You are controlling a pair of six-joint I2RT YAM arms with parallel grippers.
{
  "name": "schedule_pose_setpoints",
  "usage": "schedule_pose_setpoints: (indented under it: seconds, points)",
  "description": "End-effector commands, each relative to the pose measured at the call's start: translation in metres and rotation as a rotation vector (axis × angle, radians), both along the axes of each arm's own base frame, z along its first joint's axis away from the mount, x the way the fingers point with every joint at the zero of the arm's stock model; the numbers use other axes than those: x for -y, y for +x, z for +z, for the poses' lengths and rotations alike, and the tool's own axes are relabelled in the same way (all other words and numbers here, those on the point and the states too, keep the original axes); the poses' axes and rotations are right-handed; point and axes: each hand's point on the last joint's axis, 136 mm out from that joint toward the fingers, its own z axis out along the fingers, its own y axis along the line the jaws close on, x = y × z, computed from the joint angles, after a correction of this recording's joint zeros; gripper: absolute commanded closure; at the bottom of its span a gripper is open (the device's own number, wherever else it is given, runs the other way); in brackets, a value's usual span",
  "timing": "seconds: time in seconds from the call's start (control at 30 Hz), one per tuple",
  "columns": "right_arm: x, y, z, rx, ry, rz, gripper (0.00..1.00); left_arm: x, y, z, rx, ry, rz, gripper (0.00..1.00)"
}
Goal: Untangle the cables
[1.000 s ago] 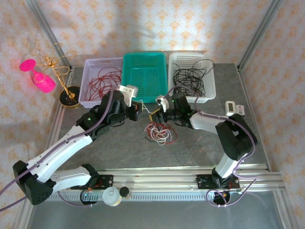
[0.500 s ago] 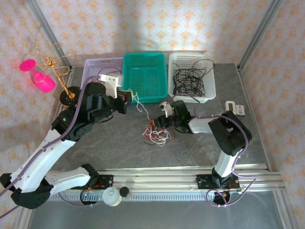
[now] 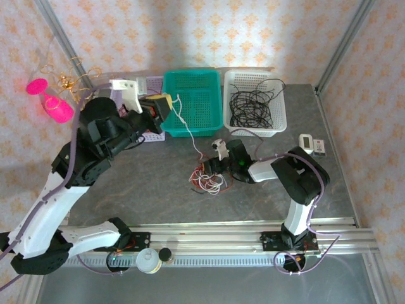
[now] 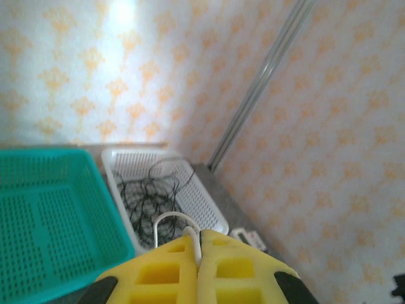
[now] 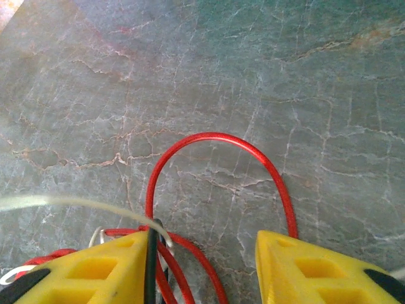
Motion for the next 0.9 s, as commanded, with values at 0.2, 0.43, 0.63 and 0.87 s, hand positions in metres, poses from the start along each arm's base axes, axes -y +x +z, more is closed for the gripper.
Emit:
schedule_pose_setpoints:
  seconds: [0.2, 0.43, 0.63, 0.87]
  points:
    - [0.025, 0.013, 0.018, 0.086, -0.108, -0.103, 0.51, -0.010, 0.005, 0.055, 0.140, -0.007, 0.073, 1.00]
    - [0.044, 0.019, 0.083, 0.251, -0.142, -0.110, 0.49, 0.000, 0.013, 0.045, 0.125, -0.014, 0.054, 1.00]
    - [0.052, 0.014, 0.163, 0.279, 0.044, -0.071, 0.49, 0.009, 0.018, 0.015, 0.062, 0.007, 0.029, 1.00]
    - [0.025, -0.019, 0.307, 0.520, 0.304, 0.258, 0.46, 0.024, 0.020, -0.026, -0.037, 0.032, -0.036, 1.00]
